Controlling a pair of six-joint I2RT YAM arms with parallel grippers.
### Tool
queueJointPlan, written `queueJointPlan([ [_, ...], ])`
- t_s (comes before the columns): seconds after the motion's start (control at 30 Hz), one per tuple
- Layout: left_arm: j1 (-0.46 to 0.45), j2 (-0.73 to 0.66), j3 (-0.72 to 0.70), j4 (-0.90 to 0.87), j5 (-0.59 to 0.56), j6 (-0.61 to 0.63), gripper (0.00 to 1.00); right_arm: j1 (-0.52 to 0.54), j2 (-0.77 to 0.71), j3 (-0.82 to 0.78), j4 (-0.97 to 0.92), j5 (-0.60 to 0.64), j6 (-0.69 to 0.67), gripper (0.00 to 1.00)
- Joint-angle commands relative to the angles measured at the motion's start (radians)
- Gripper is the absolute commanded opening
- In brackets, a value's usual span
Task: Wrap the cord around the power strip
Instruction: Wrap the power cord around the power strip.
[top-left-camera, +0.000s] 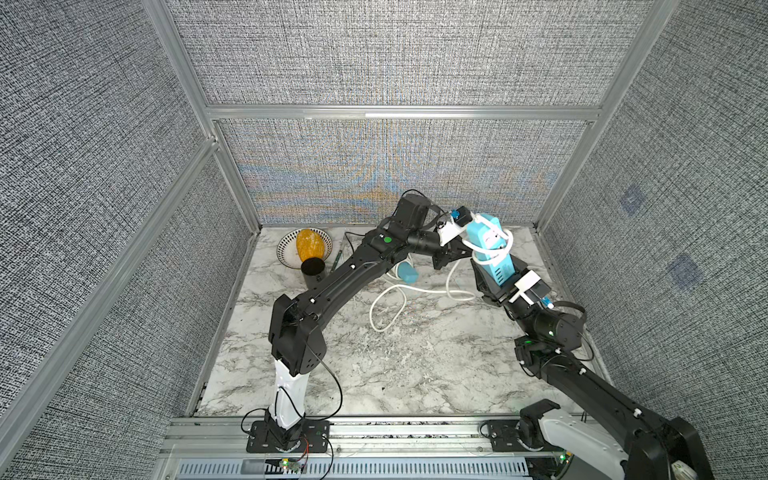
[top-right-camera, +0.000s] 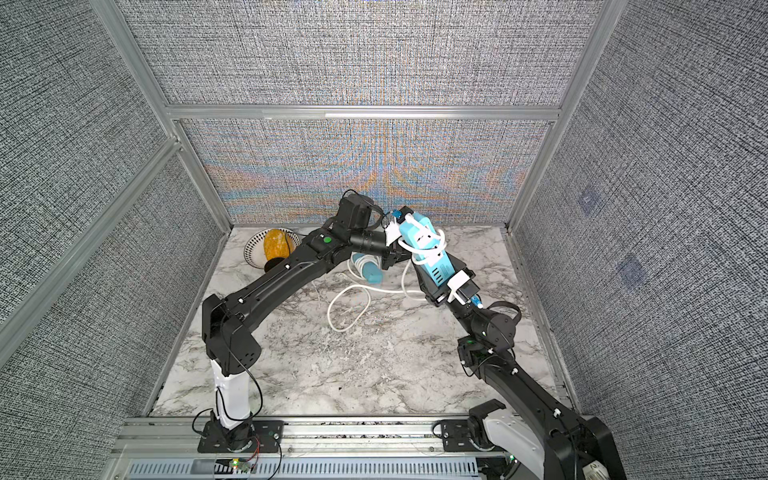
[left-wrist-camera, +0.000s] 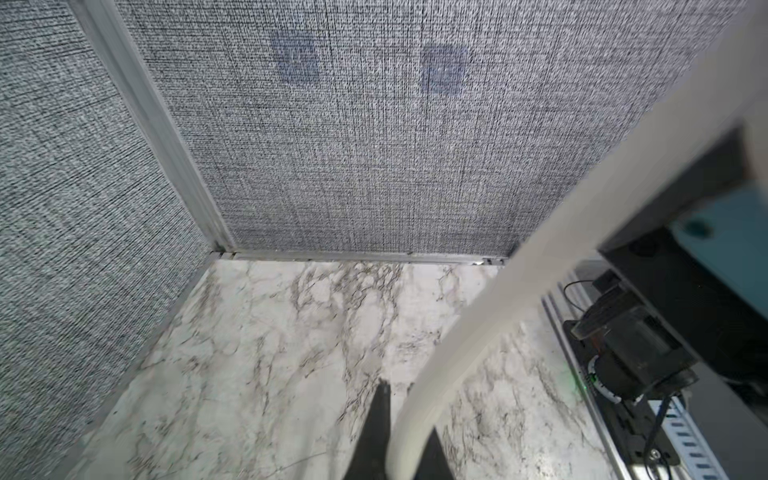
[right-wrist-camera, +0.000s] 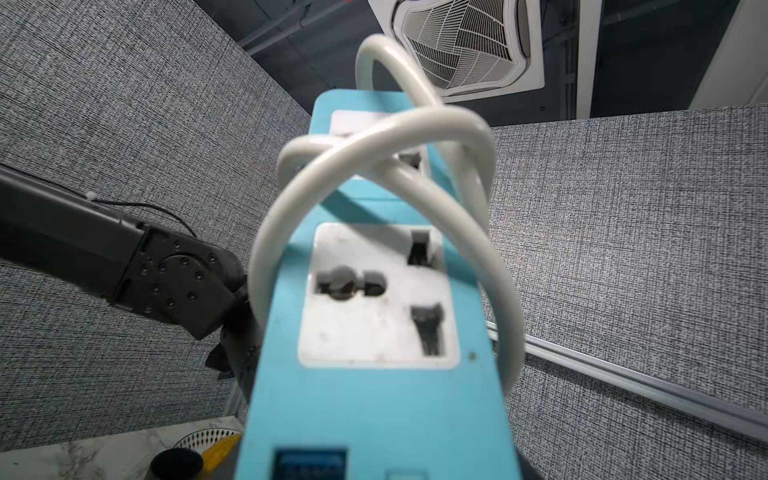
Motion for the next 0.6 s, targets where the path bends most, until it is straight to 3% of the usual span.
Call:
queueJointPlan([
  [0.0,-0.009,0.018,-0.056,0.037,0.037,-0.072,0.11,0.001,-0.018,0.056,0.004,0.095,-0.094,0.0],
  [0.2,-0.03,0.001,-0.244,0.283,0.011,-0.136,0.19,0.001,-0.012,0.084,-0.011,0.073,-0.074,0.0],
  [0.33,-0.03,0.033,-0.248,0.296,0.02,-0.133,0.2,0.001,-0.011,0.083,-0.006,0.098,-0.064,0.0],
  [0.57,-0.033,0.025,-0.329,0.261,0.033,-0.113,0.21,0.0,-0.032,0.104,-0.095,0.269,-0.119,0.0],
])
